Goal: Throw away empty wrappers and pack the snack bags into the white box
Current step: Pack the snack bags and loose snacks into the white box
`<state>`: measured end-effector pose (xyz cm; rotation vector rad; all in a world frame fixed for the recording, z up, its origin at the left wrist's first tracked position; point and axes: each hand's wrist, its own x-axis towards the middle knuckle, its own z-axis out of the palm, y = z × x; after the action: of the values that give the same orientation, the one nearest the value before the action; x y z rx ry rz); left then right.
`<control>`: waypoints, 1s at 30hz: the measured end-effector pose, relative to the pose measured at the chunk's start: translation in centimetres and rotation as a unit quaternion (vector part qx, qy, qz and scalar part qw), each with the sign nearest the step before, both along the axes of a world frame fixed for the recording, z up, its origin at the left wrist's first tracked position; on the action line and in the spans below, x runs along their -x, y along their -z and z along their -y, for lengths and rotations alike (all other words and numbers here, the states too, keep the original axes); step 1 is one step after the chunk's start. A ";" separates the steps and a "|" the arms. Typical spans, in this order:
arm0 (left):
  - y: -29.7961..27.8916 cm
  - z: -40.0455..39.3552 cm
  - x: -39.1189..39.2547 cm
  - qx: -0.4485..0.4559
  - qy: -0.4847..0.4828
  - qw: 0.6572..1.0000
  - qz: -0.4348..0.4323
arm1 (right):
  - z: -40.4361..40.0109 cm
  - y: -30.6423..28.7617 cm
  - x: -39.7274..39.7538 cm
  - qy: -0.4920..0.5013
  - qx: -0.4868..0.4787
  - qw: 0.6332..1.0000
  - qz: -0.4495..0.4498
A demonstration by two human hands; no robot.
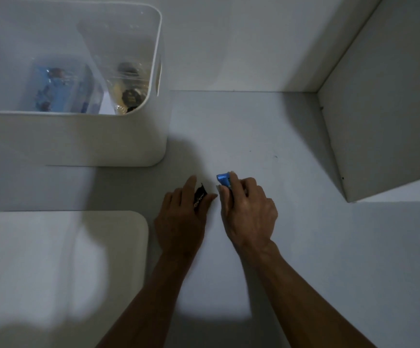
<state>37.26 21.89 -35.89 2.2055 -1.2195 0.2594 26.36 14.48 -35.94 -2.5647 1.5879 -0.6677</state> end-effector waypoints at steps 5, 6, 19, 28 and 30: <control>-1.8 -0.3 0.6 0.019 -0.030 0.989 -0.144 | -1.5 -1.8 0.6 0.015 -0.063 0.996 0.055; -2.3 -0.5 0.8 0.023 -0.045 0.981 -0.187 | -1.9 -2.4 0.7 0.027 -0.085 0.993 0.075; -21.8 0.7 -5.2 0.260 -0.120 0.922 -0.262 | -1.8 -21.5 -8.1 0.063 -0.172 0.938 0.293; -25.0 3.6 -18.1 0.201 -0.168 0.929 -0.260 | 0.9 -26.0 -20.4 -0.009 -0.225 0.934 0.276; -24.3 4.4 -19.2 0.161 -0.170 0.928 -0.290 | 1.6 -24.9 -21.7 -0.002 -0.237 0.933 0.271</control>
<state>56.48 17.47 -11.56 1.9814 -0.4360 -0.0605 48.10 12.89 -10.99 -1.8302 1.3449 -0.7856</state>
